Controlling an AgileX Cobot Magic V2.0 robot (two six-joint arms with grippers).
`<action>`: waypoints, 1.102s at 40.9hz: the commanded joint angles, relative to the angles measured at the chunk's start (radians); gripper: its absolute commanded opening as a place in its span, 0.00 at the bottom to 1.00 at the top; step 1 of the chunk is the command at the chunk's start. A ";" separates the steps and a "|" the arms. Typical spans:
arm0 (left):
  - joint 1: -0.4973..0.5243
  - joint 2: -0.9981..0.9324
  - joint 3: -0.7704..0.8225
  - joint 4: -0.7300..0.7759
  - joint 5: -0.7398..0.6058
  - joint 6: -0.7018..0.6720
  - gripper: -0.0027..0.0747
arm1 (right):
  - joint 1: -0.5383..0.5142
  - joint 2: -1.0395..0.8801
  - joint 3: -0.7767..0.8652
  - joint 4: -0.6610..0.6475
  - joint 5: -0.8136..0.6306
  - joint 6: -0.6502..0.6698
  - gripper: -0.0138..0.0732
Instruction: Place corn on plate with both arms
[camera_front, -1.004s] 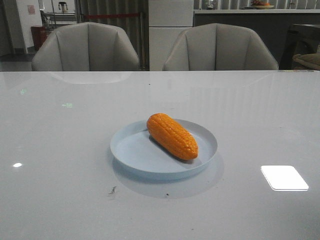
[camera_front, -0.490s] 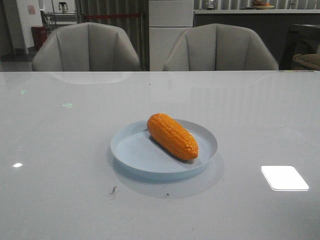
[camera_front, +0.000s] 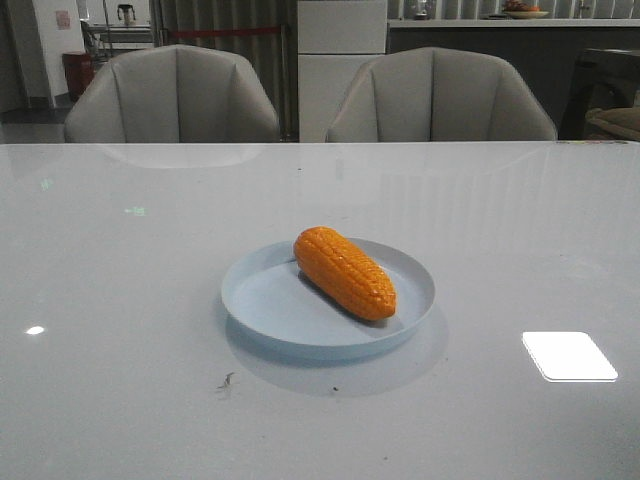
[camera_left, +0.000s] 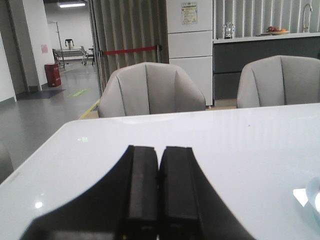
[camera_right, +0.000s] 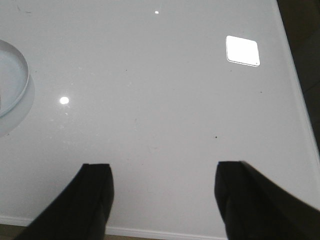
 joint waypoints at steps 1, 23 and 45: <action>-0.003 -0.018 0.019 -0.006 -0.105 -0.005 0.15 | -0.004 0.007 -0.025 -0.007 -0.071 -0.007 0.78; -0.003 -0.018 0.058 -0.010 -0.085 -0.005 0.15 | -0.004 0.007 -0.025 -0.007 -0.071 -0.007 0.78; -0.003 -0.018 0.058 -0.010 -0.085 -0.005 0.15 | -0.004 -0.003 -0.024 -0.007 -0.076 -0.007 0.78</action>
